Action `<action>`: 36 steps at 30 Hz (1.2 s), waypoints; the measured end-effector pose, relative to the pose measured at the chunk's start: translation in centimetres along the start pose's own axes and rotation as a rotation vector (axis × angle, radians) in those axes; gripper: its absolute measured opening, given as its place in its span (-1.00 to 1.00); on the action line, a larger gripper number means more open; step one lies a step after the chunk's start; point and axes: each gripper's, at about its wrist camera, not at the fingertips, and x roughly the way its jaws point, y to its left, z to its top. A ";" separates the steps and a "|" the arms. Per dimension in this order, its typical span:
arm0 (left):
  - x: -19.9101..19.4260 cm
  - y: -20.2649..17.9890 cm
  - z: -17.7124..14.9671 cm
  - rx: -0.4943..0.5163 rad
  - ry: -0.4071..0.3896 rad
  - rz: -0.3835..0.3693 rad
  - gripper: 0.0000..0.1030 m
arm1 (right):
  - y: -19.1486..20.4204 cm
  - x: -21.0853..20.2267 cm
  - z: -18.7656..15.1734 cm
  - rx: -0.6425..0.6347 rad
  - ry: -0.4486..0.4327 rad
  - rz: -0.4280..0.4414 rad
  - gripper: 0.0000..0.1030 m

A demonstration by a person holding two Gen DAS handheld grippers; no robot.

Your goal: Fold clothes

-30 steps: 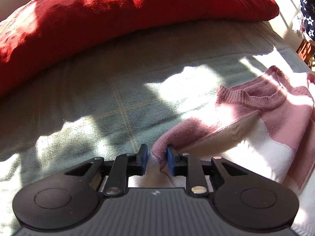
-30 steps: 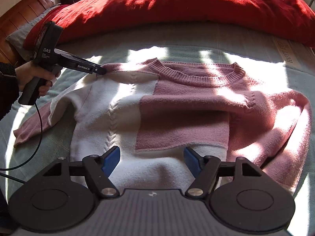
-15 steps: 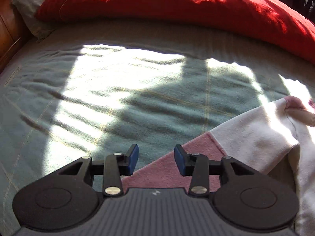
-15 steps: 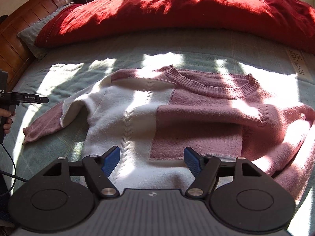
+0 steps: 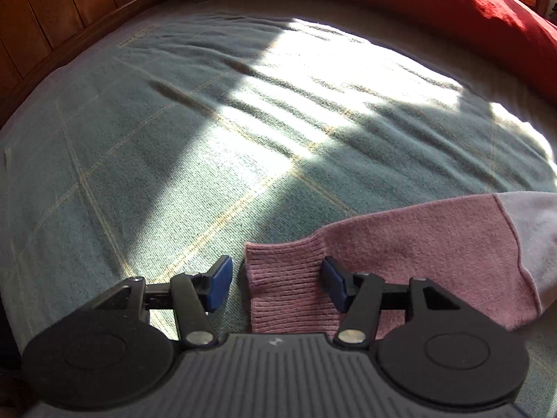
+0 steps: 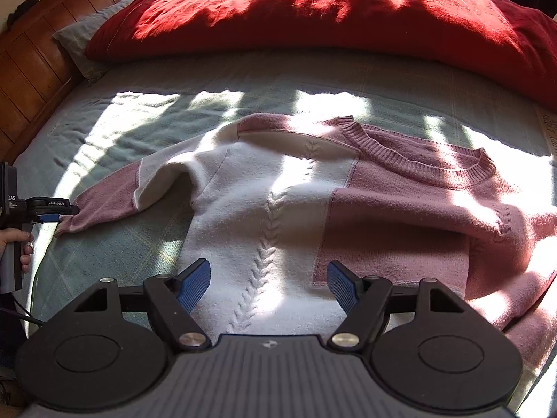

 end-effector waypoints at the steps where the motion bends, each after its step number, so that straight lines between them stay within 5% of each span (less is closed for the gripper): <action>1: 0.3 0.5 -0.1 -0.038 0.025 -0.025 0.24 | 0.3 0.1 0.0 0.000 -0.001 0.004 0.51; 5: 0.3 0.7 -0.7 -0.084 0.051 -0.074 0.13 | 1.1 0.6 -0.4 0.009 0.004 0.014 0.52; 8: -0.4 -0.6 -1.0 -0.028 0.003 -0.093 -0.67 | 1.8 0.9 -0.5 0.014 0.011 0.023 0.53; 9: -0.6 -1.0 -1.0 -0.005 -0.010 -0.099 -0.76 | 2.0 1.0 -0.5 0.011 0.014 0.024 0.53; 14: -1.7 -0.3 1.0 0.015 -0.081 -0.111 -0.80 | 2.9 0.9 -0.4 -0.020 0.016 0.007 0.53; 17: -2.0 -0.5 2.7 0.035 -0.122 -0.069 -0.79 | 2.8 1.0 -0.3 -0.016 0.022 -0.003 0.54; 20: -2.3 -0.7 4.3 0.054 -0.163 -0.027 -0.57 | 2.8 1.3 -0.2 -0.002 0.022 -0.003 0.54; 25: -2.7 -0.9 7.1 0.086 -0.231 0.043 -0.61 | 3.7 1.7 0.0 0.006 0.023 0.020 0.55; 29: -3.6 -4.9 6.0 0.189 -0.175 -0.245 -0.48 | 4.8 2.8 0.2 -0.014 0.027 0.047 0.57; 33: -2.8 -10.0 4.0 0.282 -0.004 -0.625 -0.40 | 7.3 4.7 1.1 -0.119 0.020 0.112 0.56; 36: -1.6 -13.0 3.1 0.377 0.022 -0.687 -0.40 | 9.7 6.5 1.9 -0.269 0.007 0.141 0.50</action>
